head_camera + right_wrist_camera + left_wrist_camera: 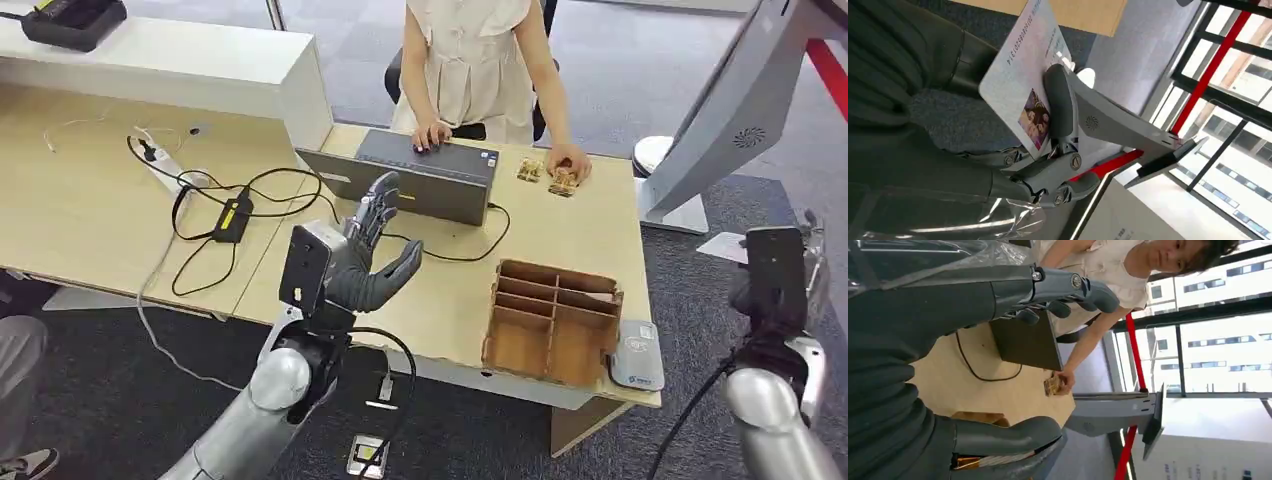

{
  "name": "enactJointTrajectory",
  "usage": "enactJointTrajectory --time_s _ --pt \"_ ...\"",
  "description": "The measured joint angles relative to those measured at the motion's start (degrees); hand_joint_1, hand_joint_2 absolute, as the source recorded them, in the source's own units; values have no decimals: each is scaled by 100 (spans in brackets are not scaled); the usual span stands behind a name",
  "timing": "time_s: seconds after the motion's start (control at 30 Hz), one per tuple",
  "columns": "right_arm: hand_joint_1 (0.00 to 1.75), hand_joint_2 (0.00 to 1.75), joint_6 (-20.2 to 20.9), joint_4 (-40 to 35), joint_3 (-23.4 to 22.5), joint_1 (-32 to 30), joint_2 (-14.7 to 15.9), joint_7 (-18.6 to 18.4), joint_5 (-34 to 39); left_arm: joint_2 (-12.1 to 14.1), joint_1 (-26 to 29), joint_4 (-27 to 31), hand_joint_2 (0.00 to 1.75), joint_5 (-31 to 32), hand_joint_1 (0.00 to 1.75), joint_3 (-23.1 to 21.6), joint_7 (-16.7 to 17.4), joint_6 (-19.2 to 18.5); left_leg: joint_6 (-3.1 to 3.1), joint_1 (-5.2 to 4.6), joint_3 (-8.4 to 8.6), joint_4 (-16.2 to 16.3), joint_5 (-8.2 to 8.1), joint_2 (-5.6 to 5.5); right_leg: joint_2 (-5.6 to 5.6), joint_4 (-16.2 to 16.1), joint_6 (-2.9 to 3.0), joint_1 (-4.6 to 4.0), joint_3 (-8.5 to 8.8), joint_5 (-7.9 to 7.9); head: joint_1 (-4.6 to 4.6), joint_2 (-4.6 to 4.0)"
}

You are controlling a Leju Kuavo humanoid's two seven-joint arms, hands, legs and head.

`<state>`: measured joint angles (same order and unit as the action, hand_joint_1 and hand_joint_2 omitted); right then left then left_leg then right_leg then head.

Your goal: Pass the card to the sensor for recognition and then transmit it.

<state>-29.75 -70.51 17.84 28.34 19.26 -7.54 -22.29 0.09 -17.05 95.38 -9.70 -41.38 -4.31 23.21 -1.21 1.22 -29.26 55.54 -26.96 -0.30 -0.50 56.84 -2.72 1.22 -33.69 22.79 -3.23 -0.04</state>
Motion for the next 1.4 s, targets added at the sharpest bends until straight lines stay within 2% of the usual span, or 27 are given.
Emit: enactJointTrajectory --time_s 0.23,0.37,0.77,1.13,1.4 --pt "175 175 1041 -81 72 -109 -2 -352 -829 -42 -99 -4 175 -96 0 -11 -31 -72 0 0 -2 -1 0 0 0 0 0 0 0 0 0 0" --pt "175 175 1305 86 217 -119 -46 -348 -1093 -83 -193 -11 175 -120 0 -18 -50 -97 0 1 -2 -1 0 0 0 0 0 0 0 0 2 0" --pt "175 175 1386 599 511 -137 -201 -306 -1093 -160 -295 -85 175 -177 0 -33 -52 -180 0 0 -2 -1 0 0 0 0 0 0 -2 0 2 0" --pt "175 175 1410 820 595 -164 -236 -324 -1082 -188 -306 -105 175 -177 0 -33 -53 -184 0 0 -2 -1 0 0 0 0 0 0 -2 0 2 0" --pt "175 175 1310 918 640 -165 -199 -487 -956 -188 -310 -105 175 -184 0 -33 7 -206 0 -1 -2 -1 0 1 0 0 0 0 -2 0 0 0"
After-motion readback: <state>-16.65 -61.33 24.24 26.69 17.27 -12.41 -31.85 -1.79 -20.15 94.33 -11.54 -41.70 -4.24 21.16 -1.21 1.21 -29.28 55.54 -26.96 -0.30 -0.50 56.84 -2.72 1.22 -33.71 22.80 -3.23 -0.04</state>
